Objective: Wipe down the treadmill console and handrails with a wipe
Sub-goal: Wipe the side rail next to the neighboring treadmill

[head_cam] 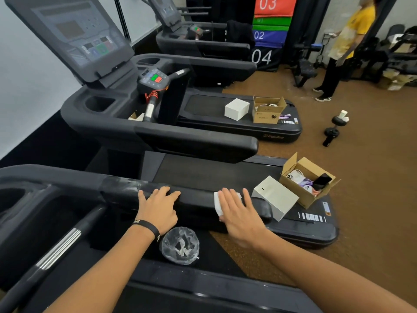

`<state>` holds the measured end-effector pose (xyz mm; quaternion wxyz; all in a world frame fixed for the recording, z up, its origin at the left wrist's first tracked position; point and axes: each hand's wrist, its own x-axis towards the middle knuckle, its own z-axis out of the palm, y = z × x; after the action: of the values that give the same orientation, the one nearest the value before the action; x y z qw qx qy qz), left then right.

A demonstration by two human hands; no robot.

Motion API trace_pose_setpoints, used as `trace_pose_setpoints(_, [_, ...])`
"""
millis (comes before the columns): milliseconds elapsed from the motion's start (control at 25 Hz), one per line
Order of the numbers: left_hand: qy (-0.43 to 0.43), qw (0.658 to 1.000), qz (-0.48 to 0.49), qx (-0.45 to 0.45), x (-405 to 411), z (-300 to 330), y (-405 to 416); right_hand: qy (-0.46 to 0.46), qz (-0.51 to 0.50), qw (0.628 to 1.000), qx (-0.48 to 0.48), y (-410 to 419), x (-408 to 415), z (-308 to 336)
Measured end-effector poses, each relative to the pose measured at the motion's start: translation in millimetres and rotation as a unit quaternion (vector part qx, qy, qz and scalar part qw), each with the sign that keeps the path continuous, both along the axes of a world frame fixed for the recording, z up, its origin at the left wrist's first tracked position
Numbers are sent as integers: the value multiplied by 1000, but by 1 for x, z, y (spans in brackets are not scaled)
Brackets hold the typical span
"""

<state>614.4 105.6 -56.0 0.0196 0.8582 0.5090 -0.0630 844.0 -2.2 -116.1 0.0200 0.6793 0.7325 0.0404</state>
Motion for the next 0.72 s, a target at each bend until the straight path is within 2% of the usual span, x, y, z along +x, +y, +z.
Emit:
trace_pose_setpoints(160, [9, 1000, -6, -2, 0, 2, -2, 28, -62, 997, -46, -35, 46, 4])
trace_pose_setpoints(280, [8, 1000, -5, -7, 1, 3, -1, 86, -96, 989, -69, -41, 65, 13])
trace_pose_setpoints(440, [8, 1000, -5, -13, 0, 3, -2, 169, -86, 976, -108, -41, 79, 27])
trace_pose_setpoints(600, [10, 1000, -2, -11, 1, 3, 0, 165, -68, 980, -88, -59, 69, 19])
trace_pose_setpoints(720, [9, 1000, 1, -9, 3, 2, 1, 155, -119, 979, -62, -44, 49, 15])
